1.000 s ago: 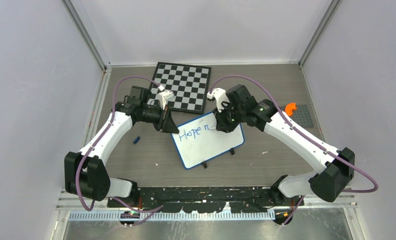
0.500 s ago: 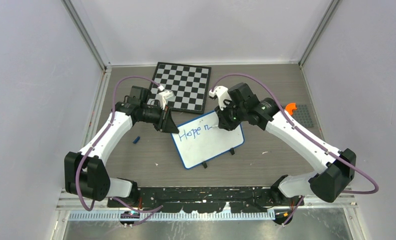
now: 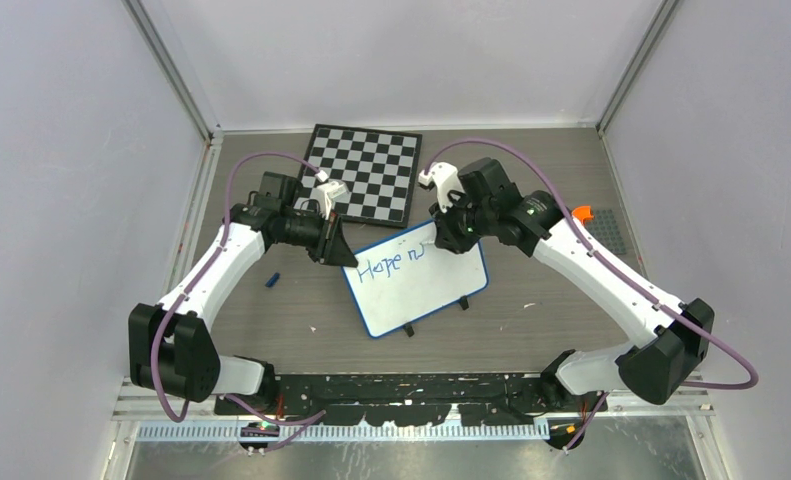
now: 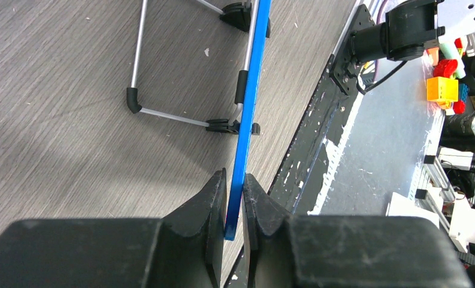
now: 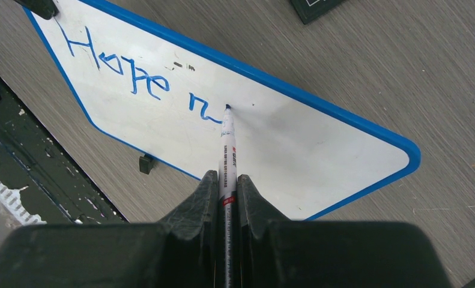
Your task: Write a sentence on the whiteboard
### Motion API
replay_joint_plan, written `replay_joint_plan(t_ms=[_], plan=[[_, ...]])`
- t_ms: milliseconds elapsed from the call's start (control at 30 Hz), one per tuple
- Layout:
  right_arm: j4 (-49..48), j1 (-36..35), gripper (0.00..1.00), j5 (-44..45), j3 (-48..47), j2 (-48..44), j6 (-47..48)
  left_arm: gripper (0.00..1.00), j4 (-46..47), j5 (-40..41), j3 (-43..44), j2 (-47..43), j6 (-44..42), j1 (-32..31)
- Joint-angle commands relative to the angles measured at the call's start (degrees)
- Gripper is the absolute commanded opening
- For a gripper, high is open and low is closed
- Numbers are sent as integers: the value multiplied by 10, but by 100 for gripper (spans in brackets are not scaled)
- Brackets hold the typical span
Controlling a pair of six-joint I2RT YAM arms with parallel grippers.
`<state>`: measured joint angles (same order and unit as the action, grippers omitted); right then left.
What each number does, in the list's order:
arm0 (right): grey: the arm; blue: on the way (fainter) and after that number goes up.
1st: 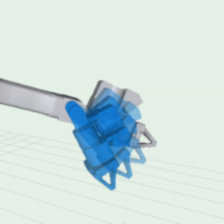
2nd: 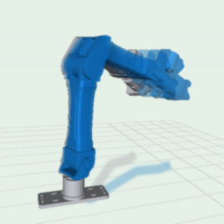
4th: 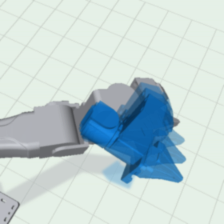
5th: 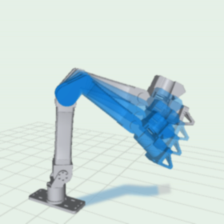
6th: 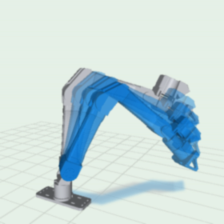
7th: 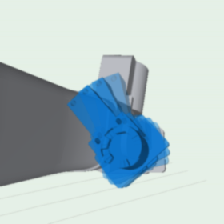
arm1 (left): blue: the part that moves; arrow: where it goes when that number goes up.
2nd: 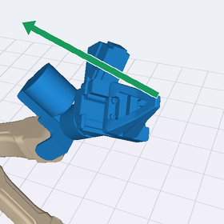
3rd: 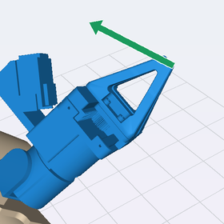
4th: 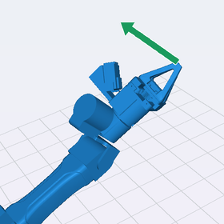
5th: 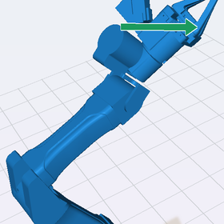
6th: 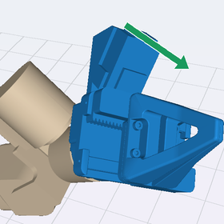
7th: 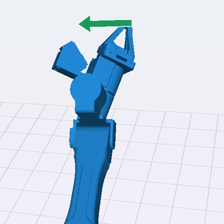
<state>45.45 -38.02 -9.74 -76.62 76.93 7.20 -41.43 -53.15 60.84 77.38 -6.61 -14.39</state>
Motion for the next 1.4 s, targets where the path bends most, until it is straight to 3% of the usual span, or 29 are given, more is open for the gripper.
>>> replay_joint_plan(t_ms=[0,467,1367], plan=[[-25,-6,0,-11,-6,6,-3,16,-11,-4,10,-4,-4,-5],[-21,-7,0,5,40,-14,6,16,-12,-4,9,-2,-6,-5],[9,4,0,-14,-7,-33,13,16,-20,-7,12,-6,-13,-12]])
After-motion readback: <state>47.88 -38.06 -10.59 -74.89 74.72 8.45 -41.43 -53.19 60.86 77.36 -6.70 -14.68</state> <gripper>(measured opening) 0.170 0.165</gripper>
